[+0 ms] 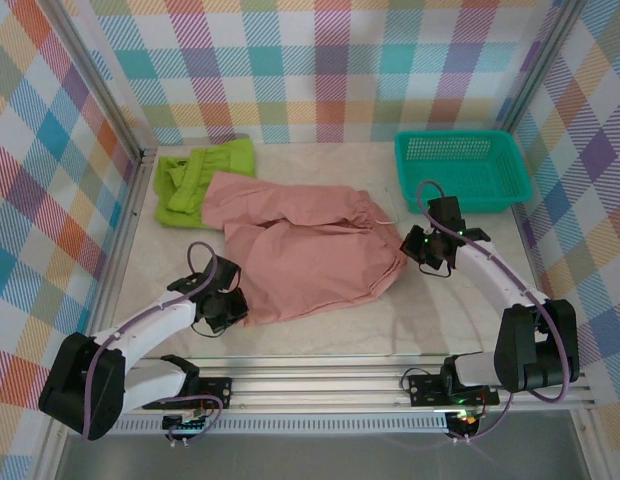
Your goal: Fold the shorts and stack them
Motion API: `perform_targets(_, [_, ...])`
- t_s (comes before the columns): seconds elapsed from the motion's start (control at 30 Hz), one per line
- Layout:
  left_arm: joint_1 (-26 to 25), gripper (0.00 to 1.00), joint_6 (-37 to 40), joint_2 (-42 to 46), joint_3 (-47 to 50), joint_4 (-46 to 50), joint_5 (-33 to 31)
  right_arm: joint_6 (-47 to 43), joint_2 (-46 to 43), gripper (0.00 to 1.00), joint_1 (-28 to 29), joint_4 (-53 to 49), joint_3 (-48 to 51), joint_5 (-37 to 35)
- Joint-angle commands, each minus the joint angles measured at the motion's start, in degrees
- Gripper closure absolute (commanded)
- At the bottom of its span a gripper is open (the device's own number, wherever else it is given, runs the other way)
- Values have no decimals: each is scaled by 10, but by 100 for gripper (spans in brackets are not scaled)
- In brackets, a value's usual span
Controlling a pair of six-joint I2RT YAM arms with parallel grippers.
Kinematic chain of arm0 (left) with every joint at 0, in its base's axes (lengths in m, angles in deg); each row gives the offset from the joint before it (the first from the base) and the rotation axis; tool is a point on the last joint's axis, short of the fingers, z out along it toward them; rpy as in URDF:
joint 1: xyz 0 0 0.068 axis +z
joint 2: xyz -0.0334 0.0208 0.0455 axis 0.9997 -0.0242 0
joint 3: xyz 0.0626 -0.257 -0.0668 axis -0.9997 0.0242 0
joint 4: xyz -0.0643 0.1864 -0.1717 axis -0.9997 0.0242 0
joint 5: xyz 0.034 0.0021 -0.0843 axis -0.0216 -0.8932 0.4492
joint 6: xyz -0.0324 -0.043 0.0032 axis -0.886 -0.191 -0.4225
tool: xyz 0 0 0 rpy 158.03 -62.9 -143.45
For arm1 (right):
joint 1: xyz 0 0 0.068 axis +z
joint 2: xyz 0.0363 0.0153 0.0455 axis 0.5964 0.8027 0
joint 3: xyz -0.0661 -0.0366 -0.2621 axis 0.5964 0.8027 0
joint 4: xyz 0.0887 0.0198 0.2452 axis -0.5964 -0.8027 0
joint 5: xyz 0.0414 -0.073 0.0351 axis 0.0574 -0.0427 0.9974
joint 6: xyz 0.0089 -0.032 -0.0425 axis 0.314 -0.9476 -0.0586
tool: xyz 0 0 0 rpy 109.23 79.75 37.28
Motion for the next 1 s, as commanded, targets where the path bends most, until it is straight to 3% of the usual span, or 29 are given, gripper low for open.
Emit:
perform_targets(0.0, [-5,100,0,16,-11,2,-19,5,-12,100,4,1,7,-4])
perform_targets(0.23, [3,100,42,52,-124,90,-62,-11,-43,100,4,-31,-34,-19])
perform_targets(0.47, [60,100,99,63,-252,162,-63,-28,-103,100,4,-62,-78,-33])
perform_targets(0.77, [87,100,121,54,-238,162,-23,-29,-130,100,4,-75,-59,-32])
perform_targets(0.97, [116,100,140,45,-288,181,-7,-26,-133,100,5,-74,-72,-18])
